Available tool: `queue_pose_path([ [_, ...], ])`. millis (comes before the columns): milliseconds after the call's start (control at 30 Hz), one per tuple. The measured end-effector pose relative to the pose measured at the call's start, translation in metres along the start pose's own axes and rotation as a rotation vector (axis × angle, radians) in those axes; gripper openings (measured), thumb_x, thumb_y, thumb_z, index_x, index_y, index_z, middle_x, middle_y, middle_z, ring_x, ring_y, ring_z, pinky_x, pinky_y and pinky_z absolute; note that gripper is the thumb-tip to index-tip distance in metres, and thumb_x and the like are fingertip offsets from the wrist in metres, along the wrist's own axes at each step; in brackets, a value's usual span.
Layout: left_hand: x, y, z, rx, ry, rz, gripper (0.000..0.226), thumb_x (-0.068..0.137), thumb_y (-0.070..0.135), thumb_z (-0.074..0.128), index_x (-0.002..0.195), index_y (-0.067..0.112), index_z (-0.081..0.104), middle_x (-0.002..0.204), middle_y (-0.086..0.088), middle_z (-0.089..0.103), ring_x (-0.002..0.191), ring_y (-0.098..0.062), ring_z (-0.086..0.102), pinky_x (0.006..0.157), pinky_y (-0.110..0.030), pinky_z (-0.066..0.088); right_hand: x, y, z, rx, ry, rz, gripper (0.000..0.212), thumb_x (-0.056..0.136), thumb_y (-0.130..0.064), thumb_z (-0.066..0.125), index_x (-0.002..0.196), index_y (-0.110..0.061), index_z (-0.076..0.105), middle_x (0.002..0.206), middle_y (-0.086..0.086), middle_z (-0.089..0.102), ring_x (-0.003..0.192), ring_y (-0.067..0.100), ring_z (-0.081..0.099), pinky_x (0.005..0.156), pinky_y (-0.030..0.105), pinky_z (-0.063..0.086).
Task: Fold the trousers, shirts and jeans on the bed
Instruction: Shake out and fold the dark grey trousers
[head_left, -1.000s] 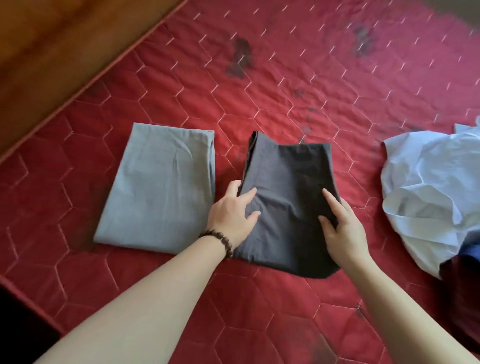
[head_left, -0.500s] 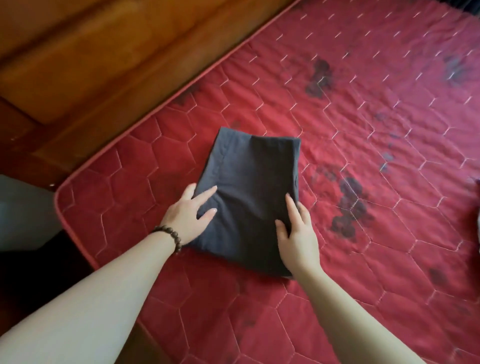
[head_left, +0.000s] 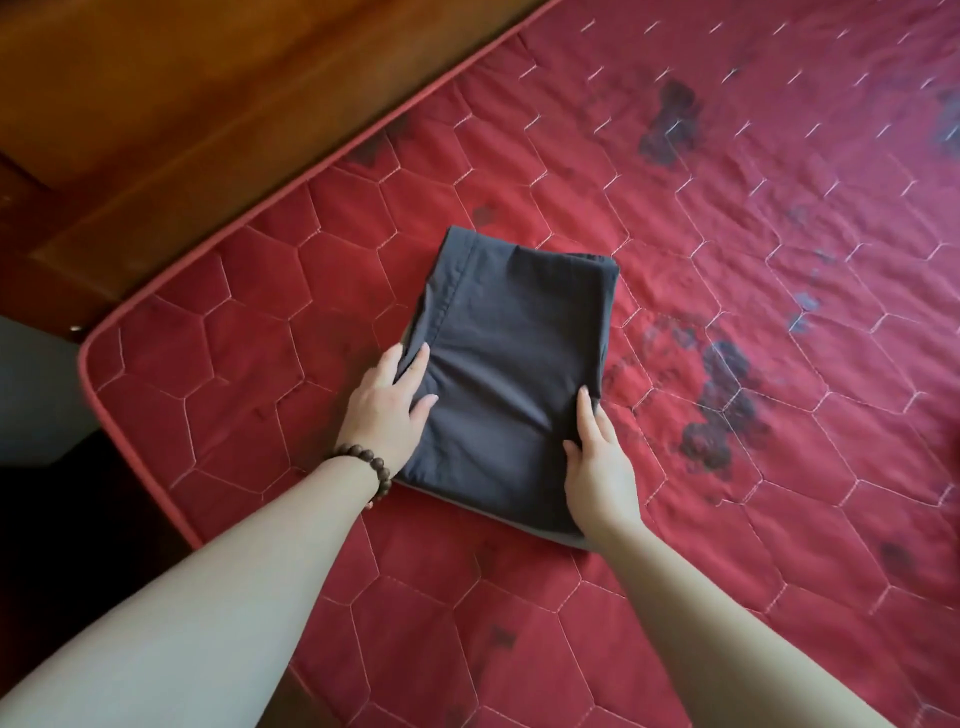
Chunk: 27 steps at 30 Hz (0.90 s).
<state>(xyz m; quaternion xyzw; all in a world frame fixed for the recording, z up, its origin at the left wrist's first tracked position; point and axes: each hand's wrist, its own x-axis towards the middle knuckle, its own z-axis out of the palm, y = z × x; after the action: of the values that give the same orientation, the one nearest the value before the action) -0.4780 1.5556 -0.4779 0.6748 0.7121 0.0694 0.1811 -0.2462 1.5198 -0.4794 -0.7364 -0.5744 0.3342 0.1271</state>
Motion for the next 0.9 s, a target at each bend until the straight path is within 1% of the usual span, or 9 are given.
queue_pose_path([
  [167, 0.004, 0.018, -0.007, 0.19, 0.268, 0.177, 0.047, 0.087, 0.032, 0.053, 0.13, 0.015, 0.056, 0.15, -0.009, 0.036, 0.133, -0.031, 0.036, 0.103, -0.05, 0.033, 0.004, -0.028, -0.009, -0.355, 0.338, -0.231, 0.061, 0.082, -0.016, 0.063, 0.14, -0.015, 0.047, 0.154, 0.013, 0.03, 0.126, 0.037, 0.044, 0.097, 0.047, 0.041],
  [267, 0.013, 0.026, 0.008, 0.265, 0.145, 0.276, 0.051, 0.092, 0.029, 0.047, 0.14, 0.014, 0.046, 0.155, -0.009, 0.029, 0.143, -0.027, 0.024, 0.116, -0.047, 0.02, 0.013, -0.047, 0.015, -0.43, 0.082, -0.596, 0.062, 0.082, -0.018, 0.061, 0.142, -0.012, 0.045, 0.153, 0.009, 0.034, 0.141, 0.03, 0.031, 0.111, 0.051, 0.031],
  [333, 0.014, 0.02, 0.022, 0.329, 0.056, 0.22, 0.058, 0.094, 0.034, 0.043, 0.149, 0.02, 0.03, 0.159, -0.007, 0.018, 0.147, -0.027, 0.013, 0.118, -0.047, 0.013, 0.024, -0.041, 0.029, -0.556, -0.115, -0.706, 0.061, 0.094, -0.037, 0.048, 0.15, -0.021, 0.03, 0.158, 0.001, 0.023, 0.147, 0.023, 0.015, 0.117, 0.053, 0.013],
  [433, 0.016, 0.012, 0.036, 0.36, 0.053, 0.186, 0.064, 0.093, 0.048, 0.032, 0.151, 0.025, 0.021, 0.16, -0.007, 0.014, 0.147, -0.031, 0.011, 0.117, -0.05, 0.015, 0.062, -0.018, 0.012, -0.712, -0.037, -0.61, 0.062, 0.096, -0.057, 0.029, 0.152, -0.031, 0.019, 0.16, -0.006, 0.016, 0.148, 0.017, 0.009, 0.119, 0.049, -0.004],
  [533, 0.02, 0.011, 0.041, 0.364, 0.069, 0.184, 0.068, 0.091, 0.058, 0.023, 0.152, 0.028, 0.016, 0.16, -0.008, 0.011, 0.146, -0.031, 0.011, 0.117, -0.051, 0.017, 0.094, -0.014, -0.016, -0.759, 0.146, -0.467, 0.061, 0.098, -0.047, 0.033, 0.152, -0.021, 0.022, 0.16, -0.002, 0.015, 0.148, 0.015, 0.008, 0.117, 0.053, -0.009],
  [633, 0.02, 0.009, 0.043, 0.341, 0.084, 0.191, 0.072, 0.09, 0.063, 0.025, 0.152, 0.028, 0.016, 0.161, -0.009, 0.007, 0.147, -0.031, 0.008, 0.117, -0.051, 0.016, 0.096, -0.035, -0.013, -0.685, 0.265, -0.592, 0.057, 0.096, -0.027, 0.046, 0.148, -0.009, 0.032, 0.158, 0.005, 0.022, 0.148, 0.023, 0.012, 0.118, 0.051, -0.005],
  [733, 0.019, 0.01, 0.043, 0.342, 0.094, 0.205, 0.072, 0.089, 0.063, 0.029, 0.148, 0.022, 0.031, 0.158, -0.014, 0.017, 0.146, -0.034, 0.012, 0.116, -0.053, 0.016, 0.105, -0.072, 0.004, -0.634, 0.033, -0.971, 0.05, 0.099, -0.025, 0.039, 0.148, -0.014, 0.035, 0.158, 0.003, 0.024, 0.147, 0.023, 0.016, 0.119, 0.048, 0.007],
  [833, 0.019, 0.011, 0.044, 0.334, 0.11, 0.202, 0.07, 0.086, 0.061, 0.036, 0.138, 0.015, 0.047, 0.149, -0.017, 0.036, 0.143, -0.036, 0.02, 0.116, -0.053, 0.017, 0.139, -0.106, 0.019, -0.666, -0.261, -1.008, 0.052, 0.102, -0.041, 0.02, 0.152, -0.027, 0.018, 0.161, -0.006, 0.008, 0.148, 0.015, 0.004, 0.12, 0.047, 0.0],
  [900, 0.019, 0.011, 0.043, 0.318, 0.11, 0.201, 0.071, 0.087, 0.061, 0.036, 0.143, 0.019, 0.041, 0.152, -0.015, 0.032, 0.144, -0.035, 0.018, 0.115, -0.053, 0.017, 0.163, -0.111, 0.023, -0.81, -0.249, -0.998, 0.053, 0.101, -0.049, 0.014, 0.152, -0.035, 0.007, 0.161, -0.01, 0.001, 0.148, 0.011, -0.001, 0.118, 0.049, -0.006],
])
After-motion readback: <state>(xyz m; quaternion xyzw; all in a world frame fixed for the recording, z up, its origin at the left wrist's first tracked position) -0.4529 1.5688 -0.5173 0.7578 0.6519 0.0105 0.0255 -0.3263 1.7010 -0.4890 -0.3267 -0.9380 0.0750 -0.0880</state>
